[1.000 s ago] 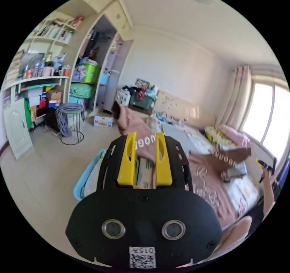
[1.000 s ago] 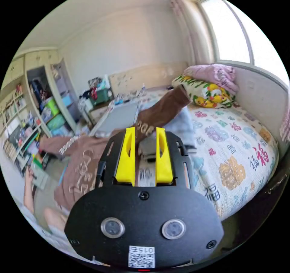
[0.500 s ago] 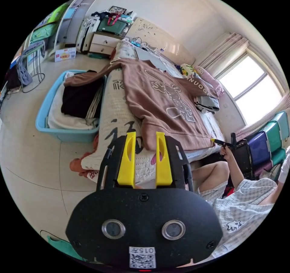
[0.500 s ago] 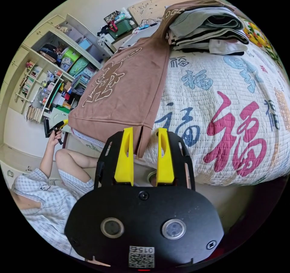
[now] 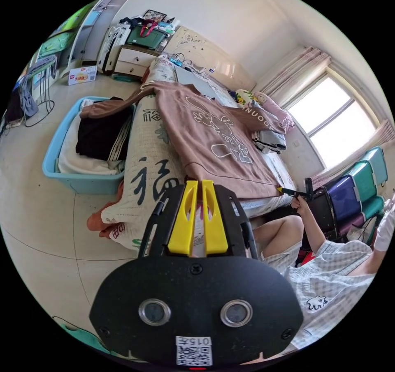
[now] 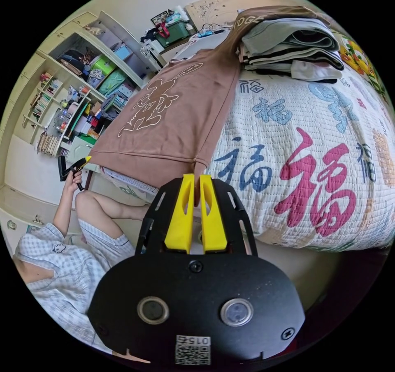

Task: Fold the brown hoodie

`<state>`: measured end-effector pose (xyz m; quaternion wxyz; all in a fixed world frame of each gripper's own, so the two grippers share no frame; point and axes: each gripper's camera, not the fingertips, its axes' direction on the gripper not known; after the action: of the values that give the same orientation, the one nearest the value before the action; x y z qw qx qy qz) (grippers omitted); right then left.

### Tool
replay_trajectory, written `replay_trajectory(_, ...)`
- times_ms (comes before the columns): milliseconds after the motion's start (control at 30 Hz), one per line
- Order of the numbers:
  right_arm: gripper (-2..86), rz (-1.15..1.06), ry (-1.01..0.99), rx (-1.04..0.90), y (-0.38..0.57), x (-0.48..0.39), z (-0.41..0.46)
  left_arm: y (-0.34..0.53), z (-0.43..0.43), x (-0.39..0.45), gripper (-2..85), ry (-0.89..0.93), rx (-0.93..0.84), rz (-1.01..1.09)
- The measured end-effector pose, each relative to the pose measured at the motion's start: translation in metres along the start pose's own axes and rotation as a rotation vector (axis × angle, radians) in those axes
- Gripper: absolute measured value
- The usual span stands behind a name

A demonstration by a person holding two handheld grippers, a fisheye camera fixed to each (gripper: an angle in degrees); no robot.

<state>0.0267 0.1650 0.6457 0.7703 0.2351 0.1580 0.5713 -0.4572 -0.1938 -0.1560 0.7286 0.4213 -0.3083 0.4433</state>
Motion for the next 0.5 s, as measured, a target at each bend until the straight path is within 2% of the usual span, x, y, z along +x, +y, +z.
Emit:
replay_trajectory(367,1.5,-0.017,0.1,-0.111,-0.01,-0.004,0.028,0.007,0.032,0.017,2.1,-0.172,-0.197,0.039)
replay_trajectory(500,2.3,-0.018,0.092,-0.109,-0.018,-0.002,0.028,0.007,0.024,0.016,4.9,-0.131,-0.109,0.002)
